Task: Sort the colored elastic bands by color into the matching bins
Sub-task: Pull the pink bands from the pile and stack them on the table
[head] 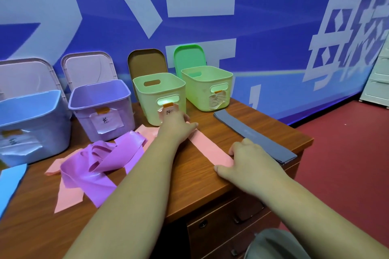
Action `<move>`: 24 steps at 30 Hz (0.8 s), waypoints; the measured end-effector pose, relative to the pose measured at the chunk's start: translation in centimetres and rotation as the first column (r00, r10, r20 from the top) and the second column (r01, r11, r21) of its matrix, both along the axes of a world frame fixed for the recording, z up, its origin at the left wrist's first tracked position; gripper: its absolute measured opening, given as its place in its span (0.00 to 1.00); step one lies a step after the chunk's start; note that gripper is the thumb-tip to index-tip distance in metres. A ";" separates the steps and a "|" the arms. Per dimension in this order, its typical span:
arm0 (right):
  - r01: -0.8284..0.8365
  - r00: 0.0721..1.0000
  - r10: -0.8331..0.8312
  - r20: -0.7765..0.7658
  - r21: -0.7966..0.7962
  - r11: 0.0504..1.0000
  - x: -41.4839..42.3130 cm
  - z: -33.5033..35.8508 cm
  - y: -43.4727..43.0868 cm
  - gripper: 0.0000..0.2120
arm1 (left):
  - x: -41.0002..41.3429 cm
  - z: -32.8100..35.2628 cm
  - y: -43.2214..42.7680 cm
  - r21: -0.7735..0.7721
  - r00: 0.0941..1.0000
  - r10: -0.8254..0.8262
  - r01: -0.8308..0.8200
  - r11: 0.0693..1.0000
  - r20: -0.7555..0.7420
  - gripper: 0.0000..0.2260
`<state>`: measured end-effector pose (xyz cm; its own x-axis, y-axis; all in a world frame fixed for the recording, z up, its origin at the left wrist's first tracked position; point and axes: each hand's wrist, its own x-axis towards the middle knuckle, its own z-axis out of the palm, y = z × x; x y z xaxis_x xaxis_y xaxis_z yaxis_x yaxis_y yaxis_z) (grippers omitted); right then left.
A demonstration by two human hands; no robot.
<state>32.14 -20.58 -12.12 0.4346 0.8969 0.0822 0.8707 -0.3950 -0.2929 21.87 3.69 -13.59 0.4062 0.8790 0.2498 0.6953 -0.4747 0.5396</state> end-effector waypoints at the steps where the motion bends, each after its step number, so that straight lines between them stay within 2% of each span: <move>1: 0.003 1.000 -0.003 0.001 0.004 1.000 -0.1 0.0 0.0 0.30 | 0.0 -0.1 0.0 -0.002 1.000 -0.003 0.003 1.000 -0.012 0.19; 5: 0.006 1.000 -0.006 -0.002 0.019 1.000 -0.2 0.0 -0.1 0.27 | 0.2 -0.6 0.0 0.035 0.997 -0.004 0.007 0.999 -0.073 0.20; 15: 0.028 1.000 -0.028 -0.007 0.066 0.997 -0.4 -0.5 -0.4 0.26 | 0.5 -0.6 -0.3 0.101 0.983 0.019 0.000 0.995 -0.185 0.21; 19: 0.032 0.999 -0.031 -0.014 0.060 0.998 -0.5 -0.5 -0.3 0.27 | 0.5 -0.2 -0.7 0.084 0.981 0.024 -0.008 0.996 -0.193 0.21; 24: 0.029 0.999 -0.027 -0.036 0.061 0.998 -0.5 0.0 -0.2 0.28 | 0.9 1.5 -1.6 0.011 0.993 -0.008 0.010 1.000 -0.120 0.21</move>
